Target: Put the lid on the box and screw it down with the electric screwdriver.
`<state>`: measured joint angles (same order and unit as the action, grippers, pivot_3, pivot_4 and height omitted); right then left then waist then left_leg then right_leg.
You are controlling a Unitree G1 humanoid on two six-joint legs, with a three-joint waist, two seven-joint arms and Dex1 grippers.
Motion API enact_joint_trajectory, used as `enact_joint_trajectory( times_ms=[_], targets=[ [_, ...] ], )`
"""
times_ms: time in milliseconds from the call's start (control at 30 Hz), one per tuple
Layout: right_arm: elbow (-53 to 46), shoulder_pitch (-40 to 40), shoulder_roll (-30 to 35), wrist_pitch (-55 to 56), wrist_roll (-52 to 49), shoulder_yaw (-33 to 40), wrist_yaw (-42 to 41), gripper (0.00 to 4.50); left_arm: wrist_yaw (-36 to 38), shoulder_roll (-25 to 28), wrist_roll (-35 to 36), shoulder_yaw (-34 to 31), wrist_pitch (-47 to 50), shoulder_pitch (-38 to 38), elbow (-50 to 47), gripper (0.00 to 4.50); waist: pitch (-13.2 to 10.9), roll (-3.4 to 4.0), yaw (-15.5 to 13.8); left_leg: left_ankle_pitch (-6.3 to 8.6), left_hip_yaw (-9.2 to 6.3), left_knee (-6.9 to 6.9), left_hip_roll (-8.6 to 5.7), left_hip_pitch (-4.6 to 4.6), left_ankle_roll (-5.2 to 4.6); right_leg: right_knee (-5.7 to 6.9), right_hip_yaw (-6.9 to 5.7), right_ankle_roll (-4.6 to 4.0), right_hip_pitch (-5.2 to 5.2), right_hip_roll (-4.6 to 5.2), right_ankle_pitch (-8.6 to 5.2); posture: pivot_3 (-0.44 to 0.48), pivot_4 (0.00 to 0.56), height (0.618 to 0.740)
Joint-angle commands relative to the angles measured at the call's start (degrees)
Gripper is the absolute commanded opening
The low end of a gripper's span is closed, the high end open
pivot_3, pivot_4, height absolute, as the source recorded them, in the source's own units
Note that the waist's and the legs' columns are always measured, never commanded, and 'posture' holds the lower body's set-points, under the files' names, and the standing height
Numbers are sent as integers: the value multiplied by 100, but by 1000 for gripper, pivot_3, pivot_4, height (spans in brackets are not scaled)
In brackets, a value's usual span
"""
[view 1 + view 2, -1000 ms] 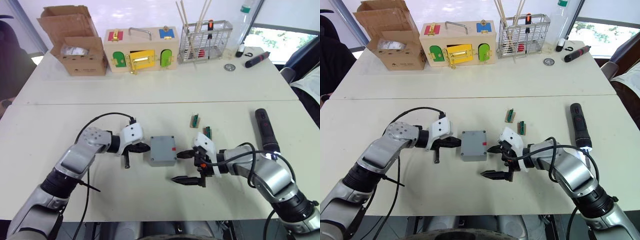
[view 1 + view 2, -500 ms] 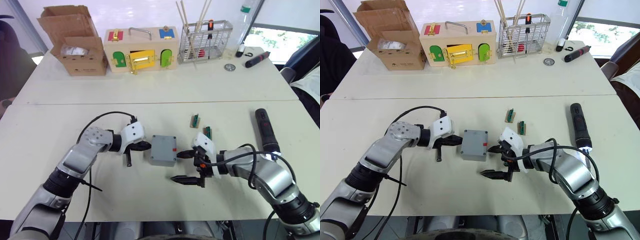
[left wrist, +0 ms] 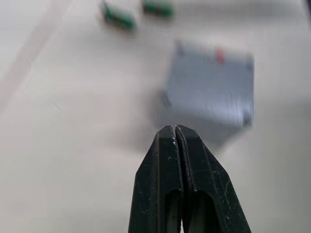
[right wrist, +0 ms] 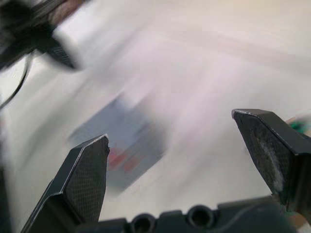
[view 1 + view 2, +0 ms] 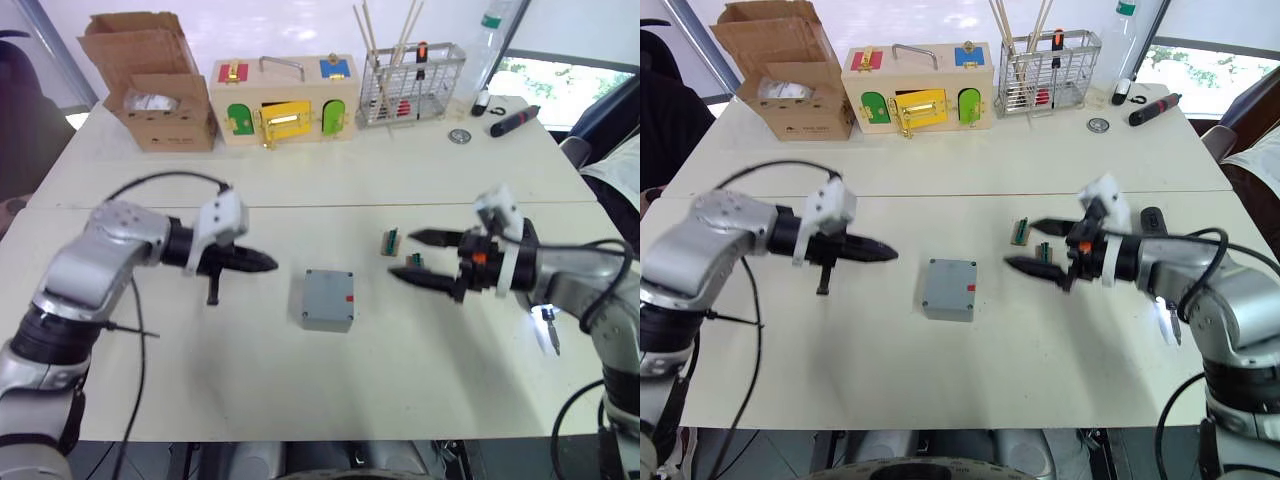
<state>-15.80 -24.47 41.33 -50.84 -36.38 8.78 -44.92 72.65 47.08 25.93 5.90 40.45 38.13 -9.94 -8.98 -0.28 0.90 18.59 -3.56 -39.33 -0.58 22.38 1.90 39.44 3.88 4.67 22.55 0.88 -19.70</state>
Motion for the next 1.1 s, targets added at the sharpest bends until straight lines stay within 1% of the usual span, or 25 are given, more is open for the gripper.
enact_joint_trajectory(
  times_ms=[33,100,167,267,300,333,400,633,1100],
  targets=[
    [1096,-373,-329,928,756,-362,281,4474,-107,-98,361,-225,286,169,-59,0,0,0,29,1,2,6,0,0,-1,0,1,0,4,0,0,0,150,740],
    [1773,-636,-529,1311,1141,-545,442,4474,-192,-138,510,-260,461,203,-223,0,0,0,45,-1,7,12,2,7,2,4,1,0,21,-1,0,0,150,740],
    [2269,-792,-635,1693,1428,-705,411,4474,-275,-114,523,-219,515,133,-416,0,0,0,92,-17,11,14,4,17,30,13,2,0,39,-2,0,0,150,740],
    [2671,-900,-739,2037,1618,-791,314,4474,-366,-55,479,-156,519,-21,-555,0,0,0,134,-19,14,12,3,25,34,46,3,0,52,3,0,0,150,740],
    [2777,-920,-778,2140,1661,-799,296,4009,-403,-34,449,-133,511,-86,-584,0,0,0,150,-19,14,10,3,25,34,49,3,0,52,3,0,0,150,740],
    [2858,-937,-815,2218,1686,-800,270,3770,-429,-15,426,-114,497,-136,-607,0,0,0,161,-20,14,8,3,24,36,53,3,0,53,2,0,0,150,740],
    [2985,-946,-907,2334,1713,-788,241,3088,-483,-2,442,-108,504,-214,-664,0,0,0,166,-23,14,8,3,22,41,55,4,0,53,2,0,0,150,740],
    [3019,-869,-1162,2559,1803,-813,175,3088,-659,-12,464,-55,545,-374,-769,0,0,0,157,-28,13,7,4,19,50,61,6,0,57,1,0,0,150,740],
    [3468,-933,-1467,2929,2170,-908,246,3088,-770,-11,408,97,484,-477,-776,0,0,0,162,-30,13,7,3,19,54,62,6,0,58,1,0,0,150,740]
  ],
)
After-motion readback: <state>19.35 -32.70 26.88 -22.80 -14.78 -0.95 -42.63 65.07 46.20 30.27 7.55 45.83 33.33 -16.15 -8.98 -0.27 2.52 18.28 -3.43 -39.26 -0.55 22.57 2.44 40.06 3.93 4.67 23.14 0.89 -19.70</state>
